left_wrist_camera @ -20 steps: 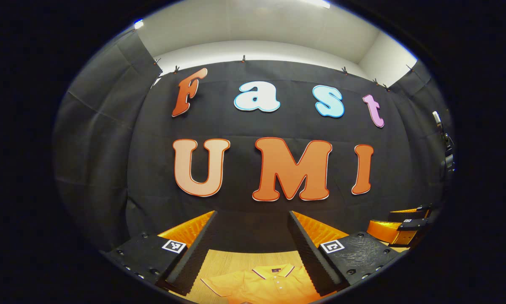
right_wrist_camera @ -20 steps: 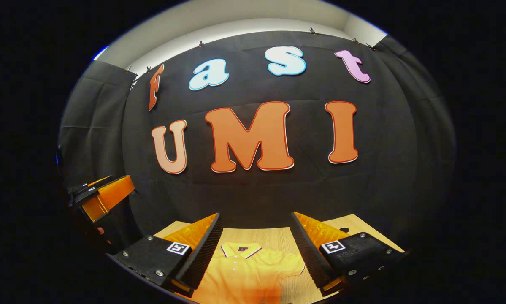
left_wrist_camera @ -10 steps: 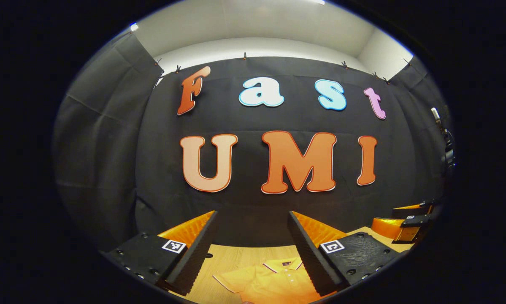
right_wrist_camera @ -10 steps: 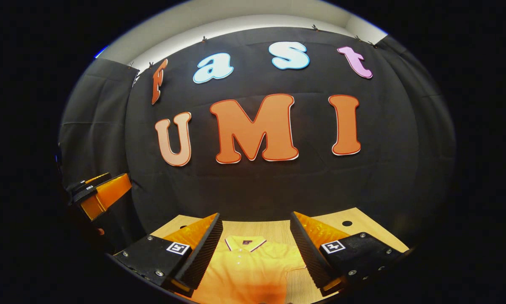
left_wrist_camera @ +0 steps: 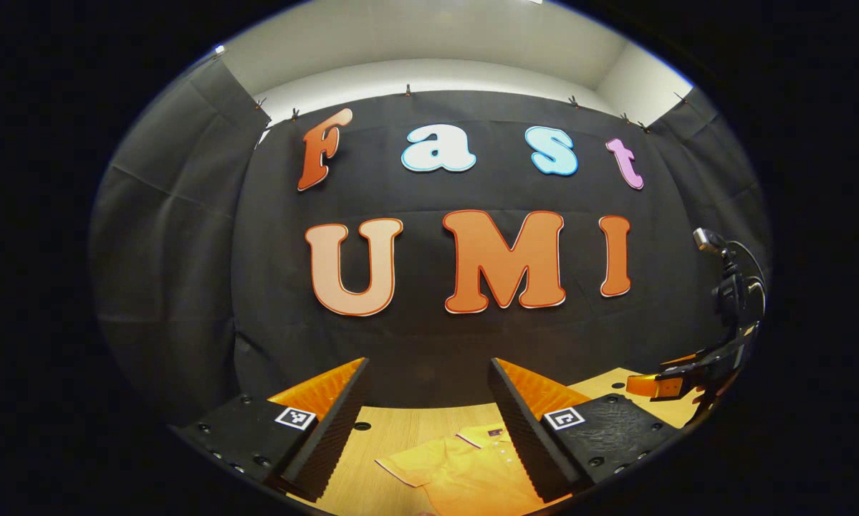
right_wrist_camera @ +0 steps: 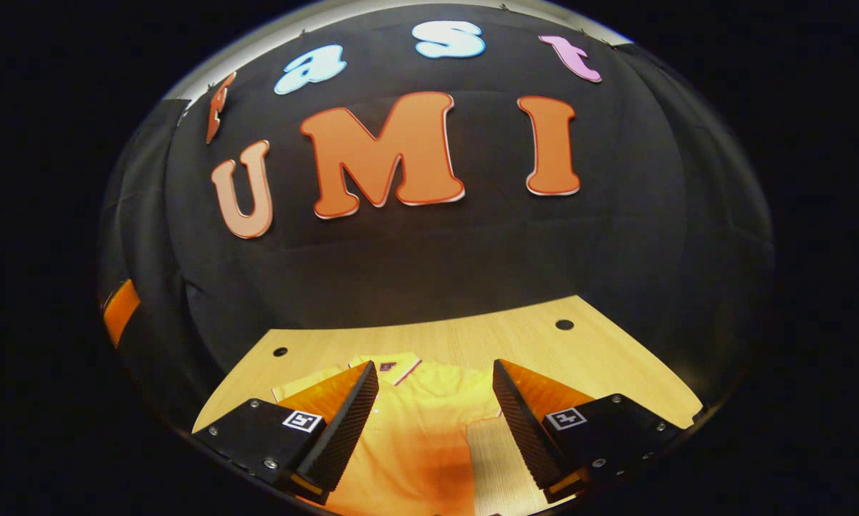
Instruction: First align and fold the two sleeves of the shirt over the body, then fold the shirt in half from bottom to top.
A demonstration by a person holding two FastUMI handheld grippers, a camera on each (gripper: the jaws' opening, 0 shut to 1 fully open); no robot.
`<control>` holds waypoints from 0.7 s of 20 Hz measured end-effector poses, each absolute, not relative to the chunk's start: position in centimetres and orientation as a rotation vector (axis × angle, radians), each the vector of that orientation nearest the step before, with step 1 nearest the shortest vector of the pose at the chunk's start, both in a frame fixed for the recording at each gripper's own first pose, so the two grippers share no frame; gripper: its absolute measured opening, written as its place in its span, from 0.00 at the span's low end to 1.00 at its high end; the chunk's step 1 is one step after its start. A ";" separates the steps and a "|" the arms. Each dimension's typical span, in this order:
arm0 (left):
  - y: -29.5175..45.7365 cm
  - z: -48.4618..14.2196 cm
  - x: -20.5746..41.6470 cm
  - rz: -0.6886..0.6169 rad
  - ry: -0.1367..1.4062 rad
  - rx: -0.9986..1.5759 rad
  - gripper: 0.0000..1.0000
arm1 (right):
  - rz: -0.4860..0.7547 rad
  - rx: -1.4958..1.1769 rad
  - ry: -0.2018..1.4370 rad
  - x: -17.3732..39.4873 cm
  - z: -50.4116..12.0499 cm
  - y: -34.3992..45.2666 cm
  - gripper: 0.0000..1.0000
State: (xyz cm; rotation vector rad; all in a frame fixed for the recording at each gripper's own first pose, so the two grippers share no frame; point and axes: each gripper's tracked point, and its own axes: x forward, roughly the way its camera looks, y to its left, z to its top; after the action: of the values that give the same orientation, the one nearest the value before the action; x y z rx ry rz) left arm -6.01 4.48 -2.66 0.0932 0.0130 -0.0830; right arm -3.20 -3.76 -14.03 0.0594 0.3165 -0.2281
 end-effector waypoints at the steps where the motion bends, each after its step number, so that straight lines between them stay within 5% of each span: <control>1: 4.7 -2.7 -6.1 -0.094 0.015 0.093 1.00 | -0.249 0.071 0.353 -3.4 -15.3 -4.2 0.97; 6: 5.8 -4.0 -6.7 -0.111 0.050 0.109 0.99 | -0.304 0.128 0.531 -2.0 -21.0 -6.7 0.98; 14: 5.8 -6.0 -6.3 0.062 0.135 0.149 1.00 | -0.301 0.168 0.798 4.1 -29.8 -12.8 0.97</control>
State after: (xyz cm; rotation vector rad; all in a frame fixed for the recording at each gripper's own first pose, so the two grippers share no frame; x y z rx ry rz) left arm -6.28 5.78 -5.97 0.1492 0.1347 0.0616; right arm 4.05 -12.82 -29.84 0.1678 0.7978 -0.3009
